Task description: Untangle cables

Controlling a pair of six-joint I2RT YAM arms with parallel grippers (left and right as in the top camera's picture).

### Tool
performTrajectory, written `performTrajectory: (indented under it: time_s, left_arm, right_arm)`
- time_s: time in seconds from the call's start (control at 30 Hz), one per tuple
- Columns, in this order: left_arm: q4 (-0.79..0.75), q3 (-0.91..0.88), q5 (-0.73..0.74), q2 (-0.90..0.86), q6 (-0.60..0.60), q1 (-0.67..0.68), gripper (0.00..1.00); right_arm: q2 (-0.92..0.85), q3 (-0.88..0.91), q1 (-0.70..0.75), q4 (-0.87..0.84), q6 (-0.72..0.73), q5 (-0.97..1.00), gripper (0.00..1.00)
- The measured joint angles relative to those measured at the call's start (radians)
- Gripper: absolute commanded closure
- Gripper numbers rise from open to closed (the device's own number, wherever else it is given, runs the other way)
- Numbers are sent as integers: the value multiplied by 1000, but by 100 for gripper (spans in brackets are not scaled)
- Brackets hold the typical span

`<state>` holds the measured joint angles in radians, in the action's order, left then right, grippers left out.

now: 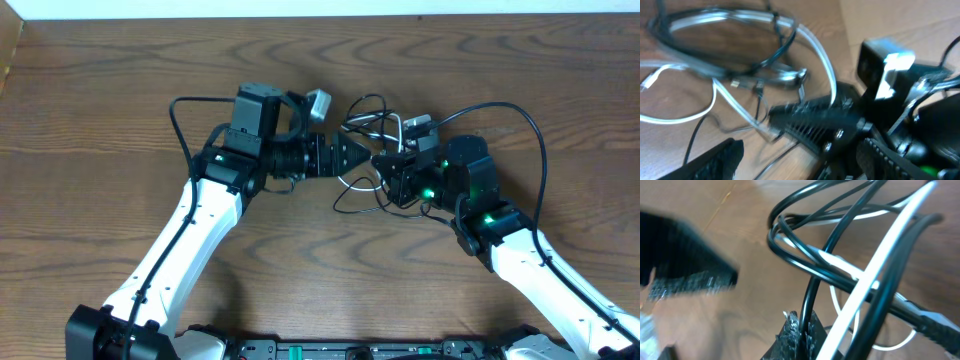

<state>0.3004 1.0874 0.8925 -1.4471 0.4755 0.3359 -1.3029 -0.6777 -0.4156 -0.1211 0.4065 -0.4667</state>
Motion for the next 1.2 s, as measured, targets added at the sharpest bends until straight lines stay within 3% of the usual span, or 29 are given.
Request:
performTrajectory:
  time_s: [0.1,0.4,0.63,0.87,0.93,1.07,1.2]
  left_arm:
    - [-60,0,-1,0,76,0,33]
    - [-63,0,-49,-8,365,0,36]
    - [-68,0,-153,-42,446,0,37]
    - [-173,0,-202,-43,471,0,42]
    - [-186,0,-208,-43,475,0,46]
    - [-191,0,-215,-43,486,0,67]
    - [-193,0,-218,-43,492,0,78]
  right_arm:
    - [0,0,0,-1,3,-62,99]
    - [-1,0,0,-79,5,-212,99]
    - [-2,0,0,-98,5,-285,99]
    - [-5,0,-2,-98,5,-314,99]
    - [-5,0,-6,-98,5,-320,99]
    - [-5,0,-19,-98,5,-327,99]
    - [-5,0,-21,-100,5,-330,99]
